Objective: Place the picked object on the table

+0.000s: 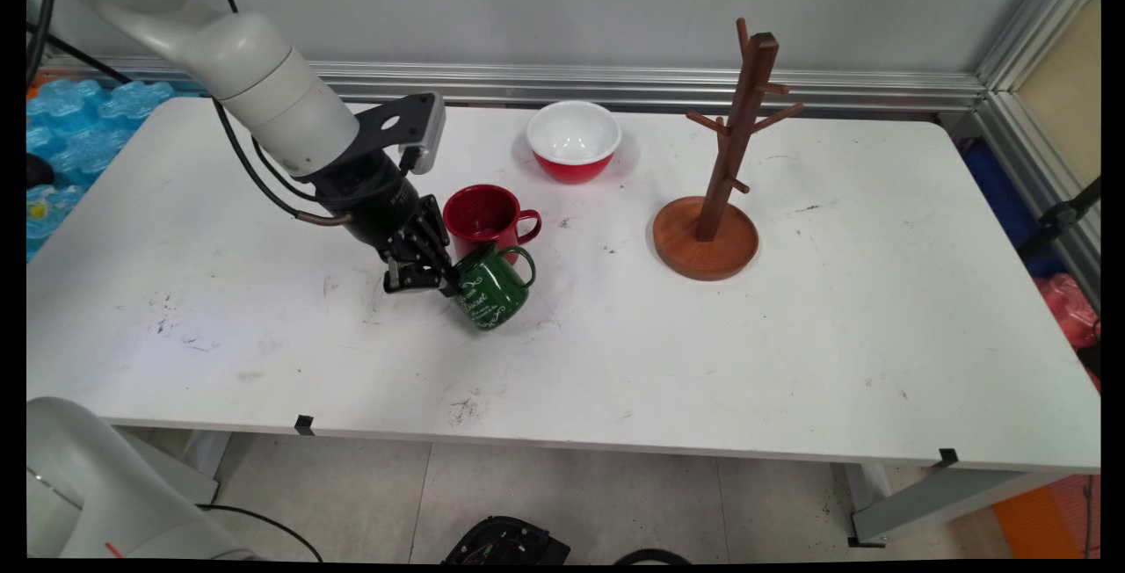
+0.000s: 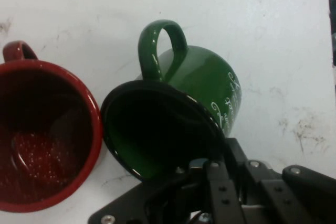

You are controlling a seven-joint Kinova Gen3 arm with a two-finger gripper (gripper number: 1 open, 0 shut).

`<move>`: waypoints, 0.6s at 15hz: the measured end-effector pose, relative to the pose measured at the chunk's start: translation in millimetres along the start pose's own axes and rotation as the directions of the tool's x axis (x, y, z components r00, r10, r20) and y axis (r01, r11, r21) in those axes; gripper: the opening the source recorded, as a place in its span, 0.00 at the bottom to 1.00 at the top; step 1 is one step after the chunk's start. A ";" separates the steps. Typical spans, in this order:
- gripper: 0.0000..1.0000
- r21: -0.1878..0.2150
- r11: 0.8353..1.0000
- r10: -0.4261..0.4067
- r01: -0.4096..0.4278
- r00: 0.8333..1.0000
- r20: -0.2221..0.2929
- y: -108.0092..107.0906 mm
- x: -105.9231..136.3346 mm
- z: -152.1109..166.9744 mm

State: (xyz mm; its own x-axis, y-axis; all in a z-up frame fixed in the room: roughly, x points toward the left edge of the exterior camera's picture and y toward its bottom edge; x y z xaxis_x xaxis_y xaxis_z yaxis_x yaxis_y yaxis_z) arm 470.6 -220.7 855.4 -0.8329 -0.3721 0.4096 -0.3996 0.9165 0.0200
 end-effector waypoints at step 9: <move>0.00 -0.006 0.998 0.060 -0.060 0.998 0.028 1.0 5.5 3.1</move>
State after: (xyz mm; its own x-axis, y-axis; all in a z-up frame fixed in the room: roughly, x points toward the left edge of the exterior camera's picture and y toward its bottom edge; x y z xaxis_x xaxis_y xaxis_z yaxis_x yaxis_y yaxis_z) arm 464.5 -222.3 854.8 -0.8659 -0.3200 0.3846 -0.3464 0.9381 0.0006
